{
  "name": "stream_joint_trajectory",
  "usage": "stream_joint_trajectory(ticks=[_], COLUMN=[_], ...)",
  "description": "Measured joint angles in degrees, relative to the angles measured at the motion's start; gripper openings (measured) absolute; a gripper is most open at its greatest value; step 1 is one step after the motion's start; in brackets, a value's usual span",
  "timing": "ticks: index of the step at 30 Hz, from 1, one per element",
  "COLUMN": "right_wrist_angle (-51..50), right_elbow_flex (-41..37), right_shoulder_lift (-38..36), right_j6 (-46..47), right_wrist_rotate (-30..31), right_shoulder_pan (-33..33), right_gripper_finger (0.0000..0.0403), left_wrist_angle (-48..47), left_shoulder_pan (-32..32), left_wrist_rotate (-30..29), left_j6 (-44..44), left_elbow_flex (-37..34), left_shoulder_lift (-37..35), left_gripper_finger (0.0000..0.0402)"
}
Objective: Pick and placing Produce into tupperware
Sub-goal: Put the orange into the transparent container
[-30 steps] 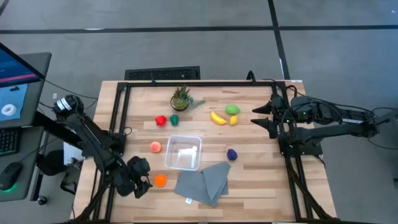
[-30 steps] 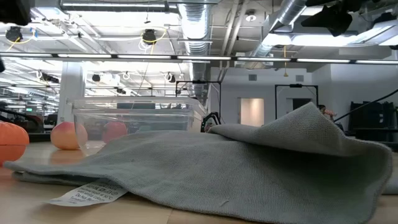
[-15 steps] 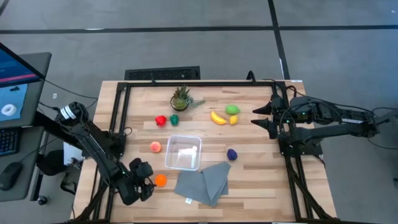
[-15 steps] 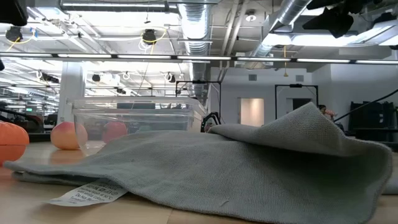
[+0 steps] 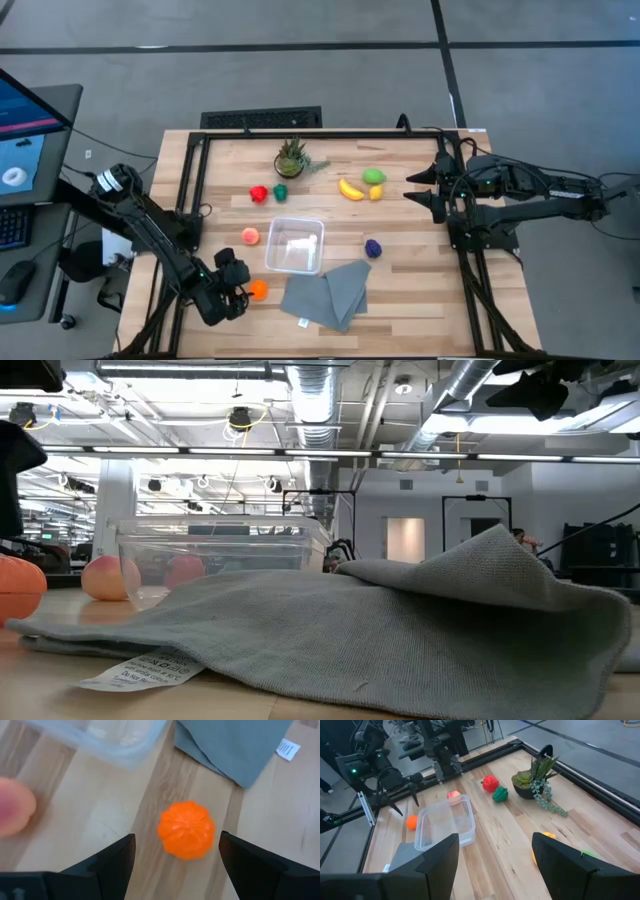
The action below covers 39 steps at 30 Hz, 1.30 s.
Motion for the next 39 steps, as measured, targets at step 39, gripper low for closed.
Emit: stream_joint_trajectory(ticks=[39], right_wrist_angle=[-1.7], right_elbow_flex=[0.0], right_shoulder_lift=[0.0], right_j6=[-0.1], right_wrist_rotate=[0.0], right_shoulder_pan=[0.0], right_gripper_finger=[0.0275], left_wrist_angle=[8.2], left_shoulder_pan=[12.0], left_wrist_rotate=[14.7], left_j6=[22.7], left_elbow_flex=[-1.3], left_shoulder_lift=[0.0], left_gripper_finger=[0.0299])
